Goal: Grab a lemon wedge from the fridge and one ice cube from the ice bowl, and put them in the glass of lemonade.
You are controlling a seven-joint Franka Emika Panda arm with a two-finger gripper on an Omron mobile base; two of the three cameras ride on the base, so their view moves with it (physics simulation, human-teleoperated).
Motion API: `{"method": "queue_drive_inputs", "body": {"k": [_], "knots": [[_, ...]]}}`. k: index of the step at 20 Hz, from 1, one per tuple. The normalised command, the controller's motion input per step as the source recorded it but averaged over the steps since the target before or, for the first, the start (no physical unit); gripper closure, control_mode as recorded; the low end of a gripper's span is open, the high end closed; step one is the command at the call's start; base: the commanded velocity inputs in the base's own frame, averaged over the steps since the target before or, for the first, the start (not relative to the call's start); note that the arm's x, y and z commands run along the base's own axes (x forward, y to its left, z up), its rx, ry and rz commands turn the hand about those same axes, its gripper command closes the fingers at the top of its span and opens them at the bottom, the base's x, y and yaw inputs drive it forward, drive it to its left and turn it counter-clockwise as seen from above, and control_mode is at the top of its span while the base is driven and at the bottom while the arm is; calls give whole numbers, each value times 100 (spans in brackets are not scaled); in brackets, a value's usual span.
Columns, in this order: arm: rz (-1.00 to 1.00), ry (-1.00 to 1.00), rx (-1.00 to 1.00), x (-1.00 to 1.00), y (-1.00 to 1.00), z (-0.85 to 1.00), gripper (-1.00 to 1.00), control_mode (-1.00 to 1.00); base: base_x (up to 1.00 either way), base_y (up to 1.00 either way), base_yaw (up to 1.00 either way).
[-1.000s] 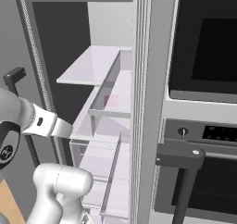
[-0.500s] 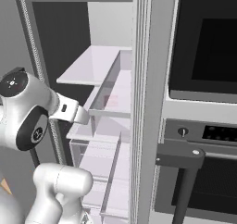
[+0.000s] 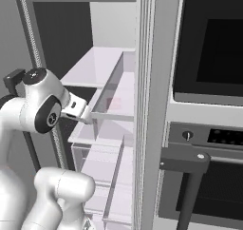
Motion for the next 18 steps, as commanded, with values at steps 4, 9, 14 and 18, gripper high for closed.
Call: {"method": "queue_drive_inputs", "body": {"k": [4,9,14,18], "knots": [[-5,4,9,84,0,-100,-100,-100,0,0,0],[0,2,10,63,-6,-88,-100,-100,0,0,0],[0,0,4,47,-6,-39,-100,-100,0,0,0],[0,1,0,38,-10,-5,-100,-100,0,0,0]]}}
